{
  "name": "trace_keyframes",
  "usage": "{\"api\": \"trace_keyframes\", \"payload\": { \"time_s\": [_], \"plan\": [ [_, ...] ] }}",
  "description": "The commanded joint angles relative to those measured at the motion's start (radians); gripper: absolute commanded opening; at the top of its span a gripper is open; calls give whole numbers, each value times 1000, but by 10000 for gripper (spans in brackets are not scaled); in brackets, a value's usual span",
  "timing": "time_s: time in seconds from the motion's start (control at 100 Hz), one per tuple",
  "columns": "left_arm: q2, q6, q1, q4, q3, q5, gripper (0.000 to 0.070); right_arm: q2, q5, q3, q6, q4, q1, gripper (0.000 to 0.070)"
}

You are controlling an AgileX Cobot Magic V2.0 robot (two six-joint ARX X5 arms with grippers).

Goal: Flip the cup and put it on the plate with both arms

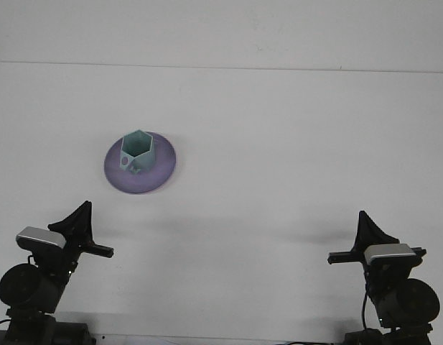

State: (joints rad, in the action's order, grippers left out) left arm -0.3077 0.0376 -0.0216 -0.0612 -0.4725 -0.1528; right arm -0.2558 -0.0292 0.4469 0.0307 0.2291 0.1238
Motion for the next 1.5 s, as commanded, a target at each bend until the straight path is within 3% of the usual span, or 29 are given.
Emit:
{"api": "trace_keyframes", "payload": {
  "time_s": [0.0,0.07,0.18,0.4,0.69,1.49],
  "plan": [
    [-2,4,1,11,-4,-1,15,1,-1,3,-6,-8,1,0],
    [11,6,5,5,10,0,15,1,-1,3,-6,-8,1,1],
    [66,5,16,21,90,62,15,1,-1,3,-6,-9,1,0],
    [239,-1,15,170,325,139,16,1,-1,3,-6,-9,1,1],
    [305,0,14,219,460,133,16,1,-1,3,-6,-10,1,1],
    [304,3,15,220,459,130,16,0,-1,3,-6,-10,1,0]
  ]
}}
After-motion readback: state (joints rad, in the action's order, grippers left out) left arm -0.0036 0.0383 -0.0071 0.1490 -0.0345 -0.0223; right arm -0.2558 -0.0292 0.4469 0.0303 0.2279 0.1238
